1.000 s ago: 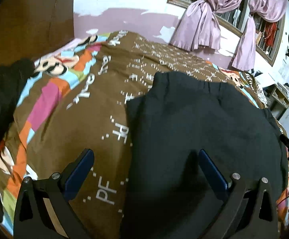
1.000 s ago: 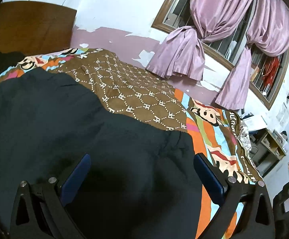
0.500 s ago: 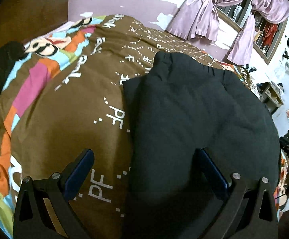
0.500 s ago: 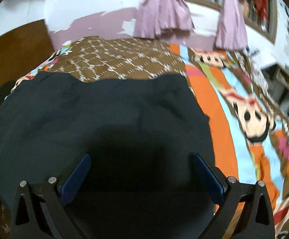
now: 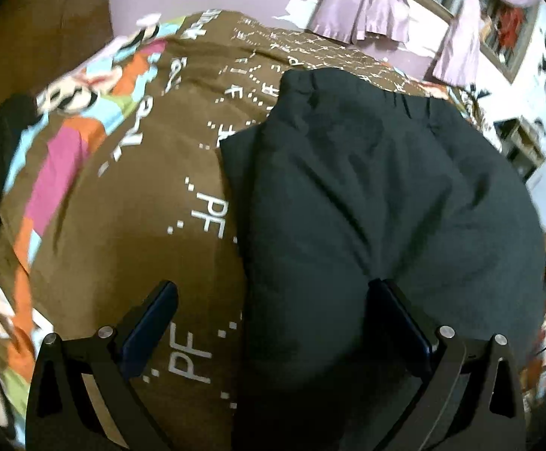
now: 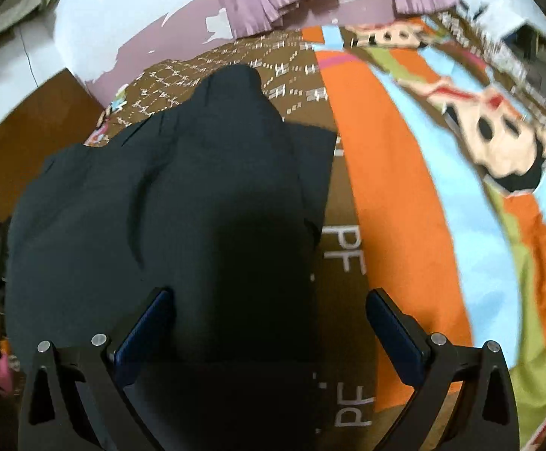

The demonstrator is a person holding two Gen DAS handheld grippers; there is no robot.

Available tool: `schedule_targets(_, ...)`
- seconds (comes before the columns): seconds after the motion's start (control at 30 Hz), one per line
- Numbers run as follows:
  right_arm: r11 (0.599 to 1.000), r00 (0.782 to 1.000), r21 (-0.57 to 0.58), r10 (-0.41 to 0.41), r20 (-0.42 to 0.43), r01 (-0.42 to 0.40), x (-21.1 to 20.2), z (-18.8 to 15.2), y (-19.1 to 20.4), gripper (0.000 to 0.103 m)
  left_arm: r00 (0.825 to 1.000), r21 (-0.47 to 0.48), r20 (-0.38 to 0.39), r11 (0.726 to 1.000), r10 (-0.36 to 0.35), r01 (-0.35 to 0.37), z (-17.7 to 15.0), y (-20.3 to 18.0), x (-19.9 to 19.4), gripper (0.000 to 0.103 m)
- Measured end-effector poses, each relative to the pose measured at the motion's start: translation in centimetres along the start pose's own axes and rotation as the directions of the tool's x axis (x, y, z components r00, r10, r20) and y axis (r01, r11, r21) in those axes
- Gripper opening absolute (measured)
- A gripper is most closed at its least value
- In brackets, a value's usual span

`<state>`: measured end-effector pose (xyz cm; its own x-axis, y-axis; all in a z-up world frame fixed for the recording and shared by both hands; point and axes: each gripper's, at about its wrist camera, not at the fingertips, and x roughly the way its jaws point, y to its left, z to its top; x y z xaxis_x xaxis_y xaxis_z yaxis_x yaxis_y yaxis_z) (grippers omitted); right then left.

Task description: Fold large clothes

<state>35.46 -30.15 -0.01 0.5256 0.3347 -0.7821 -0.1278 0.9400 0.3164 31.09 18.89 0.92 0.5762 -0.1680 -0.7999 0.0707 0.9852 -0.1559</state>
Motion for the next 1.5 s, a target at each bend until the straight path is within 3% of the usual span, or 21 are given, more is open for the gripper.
schedule_targets(0.13,0.998,0.999,0.017,0.053,-0.009,-0.053,0.9,-0.1,-0.5,0.103,1.0,0.026,-0.002,0.999,0.018,-0.018,-0.2,-0.5,0.5,0.102)
schedule_targets(0.5,0.993,0.993,0.022,0.12,-0.016,-0.12,1.7,0.0,-1.3,0.103,0.999,-0.01,-0.023,1.0,-0.027,0.027,0.0,0.0,1.0,0.102)
schedule_targets(0.63,0.993,0.993,0.035,0.115,0.002,-0.115,1.4,-0.4,-1.1,0.103,0.997,-0.051,-0.043,0.996,-0.071,0.069,0.0,0.5,1.4,0.102)
schedule_targets(0.83,0.992,0.992,0.046,0.119,-0.026,-0.118,1.5,-0.2,-0.2,0.103,0.968,-0.166,-0.087,0.962,-0.235,0.219,0.2,3.1,2.6,0.102)
schedule_targets(0.93,0.993,0.994,0.068,0.1,-0.038,-0.097,1.8,0.2,0.0,0.103,0.958,-0.177,-0.088,0.951,-0.273,0.254,0.2,3.6,2.7,0.102)
schedule_targets(1.1,0.996,0.998,0.078,0.046,-0.053,-0.042,1.9,0.2,0.8,0.103,0.954,-0.172,-0.081,0.947,-0.287,0.271,0.2,3.8,2.6,0.102)
schedule_targets(1.5,1.0,0.999,0.026,0.018,-0.03,-0.018,2.2,-0.1,1.4,0.103,0.958,-0.17,-0.056,0.948,-0.281,0.268,-0.6,3.6,2.5,0.102)
